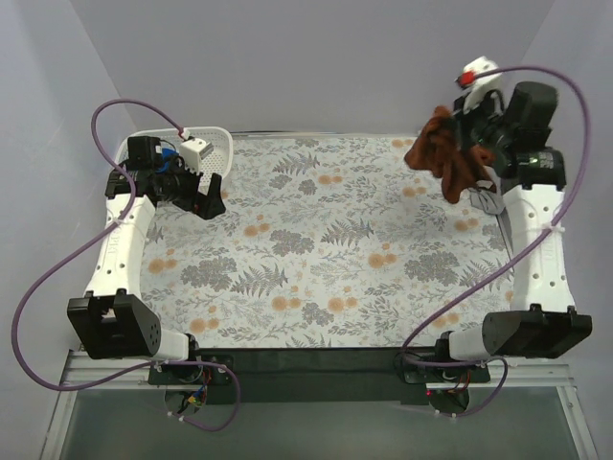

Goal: Roll the towels
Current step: Move the towel to the center of the board, then flatten the towel

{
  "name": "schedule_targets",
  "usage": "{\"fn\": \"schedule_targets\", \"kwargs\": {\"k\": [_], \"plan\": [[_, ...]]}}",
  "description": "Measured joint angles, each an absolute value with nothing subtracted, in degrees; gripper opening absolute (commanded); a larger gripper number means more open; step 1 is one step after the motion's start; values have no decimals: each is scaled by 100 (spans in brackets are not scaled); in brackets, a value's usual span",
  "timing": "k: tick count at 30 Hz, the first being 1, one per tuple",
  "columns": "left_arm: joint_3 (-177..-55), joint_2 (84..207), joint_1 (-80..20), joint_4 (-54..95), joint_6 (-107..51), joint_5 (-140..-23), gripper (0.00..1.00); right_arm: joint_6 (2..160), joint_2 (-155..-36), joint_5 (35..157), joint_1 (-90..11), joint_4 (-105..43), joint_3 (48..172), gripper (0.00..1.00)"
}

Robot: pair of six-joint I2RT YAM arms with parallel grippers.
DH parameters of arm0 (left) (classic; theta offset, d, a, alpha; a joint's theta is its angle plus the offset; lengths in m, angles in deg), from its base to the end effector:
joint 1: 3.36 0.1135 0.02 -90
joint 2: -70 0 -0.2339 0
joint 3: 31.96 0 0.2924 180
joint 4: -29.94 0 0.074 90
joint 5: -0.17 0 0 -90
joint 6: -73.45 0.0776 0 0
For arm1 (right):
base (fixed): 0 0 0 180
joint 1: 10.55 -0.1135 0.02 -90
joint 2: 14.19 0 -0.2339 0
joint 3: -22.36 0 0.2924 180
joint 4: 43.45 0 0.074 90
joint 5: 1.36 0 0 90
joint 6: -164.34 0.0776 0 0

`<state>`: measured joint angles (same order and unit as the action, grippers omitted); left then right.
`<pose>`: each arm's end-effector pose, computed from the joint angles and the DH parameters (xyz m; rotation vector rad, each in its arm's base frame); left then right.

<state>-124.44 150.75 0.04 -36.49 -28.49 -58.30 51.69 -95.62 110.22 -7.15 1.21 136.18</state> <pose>0.3515 -0.0198 0.2894 -0.1097 2.4768 -0.7537 0.3759 0.0063 0.4704 -0.5573 1.6797 0.0071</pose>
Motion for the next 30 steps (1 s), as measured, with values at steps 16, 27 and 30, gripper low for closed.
{"fn": "schedule_targets", "kwargs": {"k": [16, 27, 30], "plan": [[-11648, 14540, -250, -3533, -1514, -4578, 92, 5326, -9243, 12362, -2923, 394, 9563, 76], [-10739, 14990, -2200, -3017, -242, -5155, 78, 5073, -9960, 10963, -2332, 425, 10190, 59], [-10724, 15460, -2547, -2720, -157, -5439, 77, 5250, -10629, 10740, -2330, 329, 10544, 59]]}}
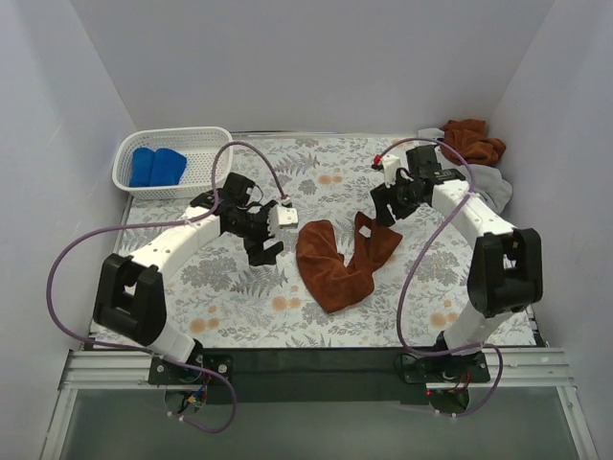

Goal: Roll the towels
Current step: Flatten the towel

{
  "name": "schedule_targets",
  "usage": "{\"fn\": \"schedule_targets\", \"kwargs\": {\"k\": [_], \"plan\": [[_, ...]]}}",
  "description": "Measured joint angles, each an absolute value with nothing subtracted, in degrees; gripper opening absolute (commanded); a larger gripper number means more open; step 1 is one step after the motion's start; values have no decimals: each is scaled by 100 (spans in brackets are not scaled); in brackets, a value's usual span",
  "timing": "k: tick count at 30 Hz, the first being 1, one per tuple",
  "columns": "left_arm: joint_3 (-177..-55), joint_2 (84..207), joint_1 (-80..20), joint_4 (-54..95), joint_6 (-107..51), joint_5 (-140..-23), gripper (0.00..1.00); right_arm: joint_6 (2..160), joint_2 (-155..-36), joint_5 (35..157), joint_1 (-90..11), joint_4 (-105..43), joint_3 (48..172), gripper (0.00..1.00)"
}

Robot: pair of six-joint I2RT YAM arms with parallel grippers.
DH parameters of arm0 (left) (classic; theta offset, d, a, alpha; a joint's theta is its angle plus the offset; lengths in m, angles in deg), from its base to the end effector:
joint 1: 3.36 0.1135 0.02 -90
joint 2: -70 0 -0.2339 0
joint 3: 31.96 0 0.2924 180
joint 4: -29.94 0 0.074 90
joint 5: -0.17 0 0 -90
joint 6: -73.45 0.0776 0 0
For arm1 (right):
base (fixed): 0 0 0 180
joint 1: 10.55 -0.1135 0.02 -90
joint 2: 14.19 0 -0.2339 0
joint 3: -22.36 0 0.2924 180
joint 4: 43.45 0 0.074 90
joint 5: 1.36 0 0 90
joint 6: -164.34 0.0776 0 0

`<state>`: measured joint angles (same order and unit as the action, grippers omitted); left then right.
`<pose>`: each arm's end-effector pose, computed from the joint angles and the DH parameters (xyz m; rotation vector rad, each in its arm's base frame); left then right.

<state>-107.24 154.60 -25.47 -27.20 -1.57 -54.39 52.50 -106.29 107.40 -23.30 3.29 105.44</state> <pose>0.2993 -0.1702 0.1732 1.0070 2.4486 -0.8767 0.3850 0.1127 0.1795 -0.8649 2.3497 0.3507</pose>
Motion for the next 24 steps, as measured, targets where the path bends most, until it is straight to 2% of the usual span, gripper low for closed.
{"fn": "schedule_targets", "kwargs": {"k": [3, 8, 13, 17, 21, 23, 24], "plan": [[-10872, 16024, -2851, -2475, -139, -5659, 77, 5433, -11237, 10592, -2332, 163, 10925, 60], [-11406, 16994, -3203, -2069, -255, -5898, 77, 5652, -11964, 10496, -2332, -38, 11451, 70], [-11985, 17703, -3340, -1704, -456, -6127, 81, 5838, -12491, 10463, -2383, -270, 11733, 69], [-12260, 18127, -3443, -1409, -552, -6521, 82, 5919, -12804, 10314, -2503, -362, 11723, 59], [-12391, 18476, -3539, -1240, -657, -6809, 78, 5954, -12941, 10207, -2586, -445, 11561, 36], [-12450, 18583, -3561, -1214, -745, -6870, 72, 5936, -12913, 10128, -2595, -515, 11465, 29], [-12455, 18583, -3561, -1197, -753, -6901, 60, 5903, -12878, 10080, -2593, -591, 11392, 20]]}}
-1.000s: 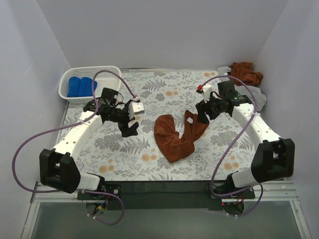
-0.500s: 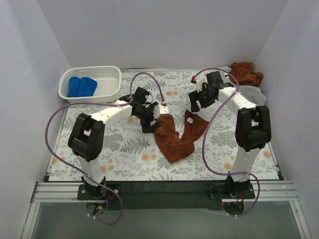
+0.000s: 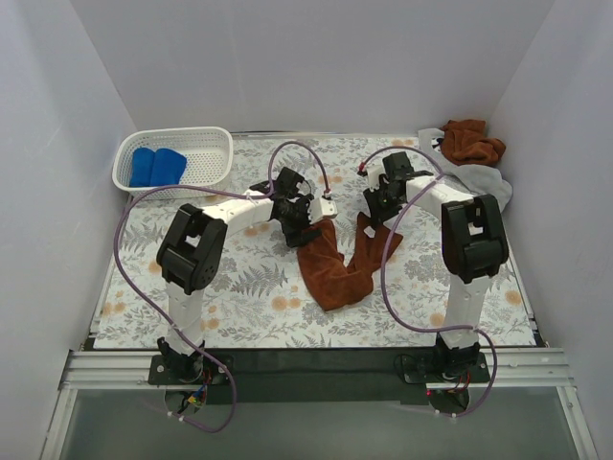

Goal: Roll the towels
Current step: Flatten the towel

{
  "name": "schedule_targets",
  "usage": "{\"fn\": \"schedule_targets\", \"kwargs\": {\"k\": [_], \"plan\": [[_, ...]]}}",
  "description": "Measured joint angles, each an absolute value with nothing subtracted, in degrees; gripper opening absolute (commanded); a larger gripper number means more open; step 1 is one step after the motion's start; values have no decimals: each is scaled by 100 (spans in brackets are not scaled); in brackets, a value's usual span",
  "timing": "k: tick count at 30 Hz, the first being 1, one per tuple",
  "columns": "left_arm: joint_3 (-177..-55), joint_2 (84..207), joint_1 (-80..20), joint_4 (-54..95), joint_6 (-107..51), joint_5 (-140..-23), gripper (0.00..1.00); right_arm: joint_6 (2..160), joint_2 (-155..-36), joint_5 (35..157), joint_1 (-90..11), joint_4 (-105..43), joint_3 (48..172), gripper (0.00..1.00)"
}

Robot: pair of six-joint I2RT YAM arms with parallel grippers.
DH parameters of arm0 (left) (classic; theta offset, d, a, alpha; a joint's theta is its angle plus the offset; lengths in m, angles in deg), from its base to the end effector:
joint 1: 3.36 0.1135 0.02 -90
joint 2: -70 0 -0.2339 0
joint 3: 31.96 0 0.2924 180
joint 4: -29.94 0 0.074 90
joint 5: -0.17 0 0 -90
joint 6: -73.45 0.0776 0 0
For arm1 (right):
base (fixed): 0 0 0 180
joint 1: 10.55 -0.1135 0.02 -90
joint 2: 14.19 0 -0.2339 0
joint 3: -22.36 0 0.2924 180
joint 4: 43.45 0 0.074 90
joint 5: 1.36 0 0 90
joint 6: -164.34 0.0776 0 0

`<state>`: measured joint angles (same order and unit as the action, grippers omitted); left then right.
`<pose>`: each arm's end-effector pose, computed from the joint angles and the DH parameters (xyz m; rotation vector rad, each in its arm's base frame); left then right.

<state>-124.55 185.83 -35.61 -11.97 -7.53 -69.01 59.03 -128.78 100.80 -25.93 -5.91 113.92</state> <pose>0.3677 -0.2646 0.0757 1.0641 2.5126 -0.6116 0.4393 0.1378 0.0813 -0.7626 2.5026 0.2790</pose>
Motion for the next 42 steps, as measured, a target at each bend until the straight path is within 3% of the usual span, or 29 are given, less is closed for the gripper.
{"fn": "schedule_targets", "kwargs": {"k": [2, 3, 7, 13, 22, 30, 31, 32, 33, 36, 38, 42], "plan": [[-12468, 18605, -3577, -1207, -821, -6964, 49, 5860, -12777, 9999, -2586, -631, 11233, 11], [-12474, 18608, -3581, -1240, -814, -6975, 37, 5846, -12714, 9958, -2575, -642, 11139, 2], [-12405, 18557, -3646, -1339, -839, -7141, 16, 5715, -12406, 9846, -2475, -519, 10796, 1], [-11447, 17764, -3577, -1537, -804, -7723, 11, 5488, -11724, 9757, -2129, -244, 10203, 1], [-10184, 16584, -3295, -2488, -1055, -8219, 30, 4872, -10485, 9929, -2072, 375, 9312, 1], [-11060, 16839, -2062, -3024, -1372, -7786, 27, 4454, -9947, 9940, -2018, 904, 9021, 1], [-11299, 16949, -1990, -3059, -1405, -7694, 32, 4428, -9903, 9964, -1989, 908, 9028, 1], [-11556, 17099, -1957, -3105, -1431, -7589, 38, 4410, -9884, 9988, -1963, 910, 9045, 8], [-11771, 17235, -1957, -3188, -1459, -7495, 47, 4408, -9877, 10013, -1948, 928, 9076, 32], [-12230, 17620, -1990, -3299, -1523, -7179, 65, 4356, -9879, 10063, -1884, 1028, 9202, 59], [-12267, 17696, -1998, -3389, -1579, -7032, 70, 4284, -9879, 10106, -1830, 1081, 9320, 63], [-12267, 17681, -2003, -3627, -1540, -6803, 73, 4260, -9991, 10222, -1677, 1168, 9747, 61]]}}
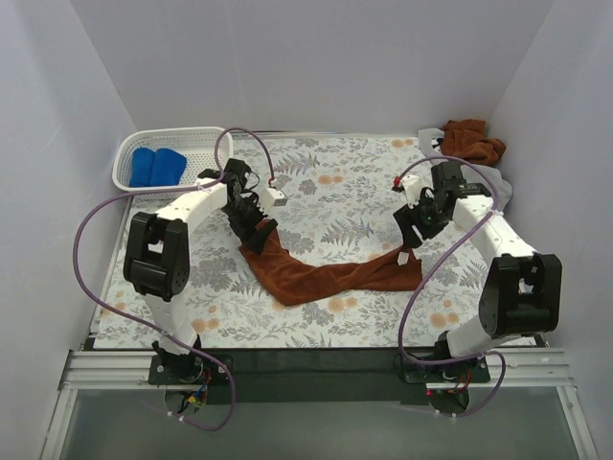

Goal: Roll the towels
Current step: Flatten the towel

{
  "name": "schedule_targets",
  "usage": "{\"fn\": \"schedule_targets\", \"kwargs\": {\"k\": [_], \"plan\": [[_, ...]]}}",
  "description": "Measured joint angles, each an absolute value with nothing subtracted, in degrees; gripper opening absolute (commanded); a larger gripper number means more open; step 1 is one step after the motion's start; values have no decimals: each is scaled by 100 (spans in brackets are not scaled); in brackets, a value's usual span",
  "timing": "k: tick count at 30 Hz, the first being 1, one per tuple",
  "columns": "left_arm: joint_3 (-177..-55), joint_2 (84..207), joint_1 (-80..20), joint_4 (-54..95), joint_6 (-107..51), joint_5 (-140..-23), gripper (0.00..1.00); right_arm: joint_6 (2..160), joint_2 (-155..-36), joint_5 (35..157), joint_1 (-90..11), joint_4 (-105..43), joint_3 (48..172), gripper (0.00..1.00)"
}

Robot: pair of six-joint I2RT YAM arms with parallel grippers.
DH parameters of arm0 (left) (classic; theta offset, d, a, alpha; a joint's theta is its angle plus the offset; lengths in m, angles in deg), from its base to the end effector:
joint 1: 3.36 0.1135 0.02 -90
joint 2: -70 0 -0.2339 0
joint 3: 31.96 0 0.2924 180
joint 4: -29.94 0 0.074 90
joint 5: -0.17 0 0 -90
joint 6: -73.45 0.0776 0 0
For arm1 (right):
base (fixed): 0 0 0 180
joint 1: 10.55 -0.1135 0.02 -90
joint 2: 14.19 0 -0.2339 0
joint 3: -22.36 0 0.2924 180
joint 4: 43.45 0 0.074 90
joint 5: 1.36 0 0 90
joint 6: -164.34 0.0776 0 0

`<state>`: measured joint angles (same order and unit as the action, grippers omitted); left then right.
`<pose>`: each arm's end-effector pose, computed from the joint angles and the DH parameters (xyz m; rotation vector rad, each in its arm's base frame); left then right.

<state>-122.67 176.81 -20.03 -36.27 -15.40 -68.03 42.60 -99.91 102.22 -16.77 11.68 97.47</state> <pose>0.3635 -0.1389 0.1116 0.5034 2.9601 -0.6001 0.3473 0.0562 0.1567 -0.9338 2.5047 0.1835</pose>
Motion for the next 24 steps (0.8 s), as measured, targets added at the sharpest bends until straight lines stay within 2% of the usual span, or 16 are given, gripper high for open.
{"fn": "schedule_targets", "kwargs": {"k": [4, 10, 14, 17, 18, 20, 21, 24], "plan": [[-12160, 17447, -1998, -3789, -1166, -6407, 73, 4260, -10439, 10369, -1620, 1098, 10236, 59], [-11196, 16409, -2121, -3992, -98, -5948, 73, 4212, -11287, 10533, -1629, 973, 10374, 57], [-10348, 15733, -2591, -3889, 532, -5979, 73, 4155, -11700, 10565, -1659, 890, 10374, 49], [-9849, 15403, -3120, -3546, 862, -6081, 71, 4122, -11859, 10605, -1670, 820, 10372, 33], [-9718, 15349, -3284, -3413, 967, -6110, 70, 4129, -11888, 10620, -1670, 788, 10370, 24], [-9548, 15340, -3504, -3175, 1150, -6188, 68, 4144, -11918, 10657, -1670, 729, 10370, 12], [-9489, 15342, -3561, -3050, 1220, -6228, 68, 4155, -11927, 10673, -1672, 709, 10370, 2], [-9323, 15357, -3716, -2698, 1448, -6337, 65, 4201, -11929, 10690, -1683, 689, 10365, 1]]}}
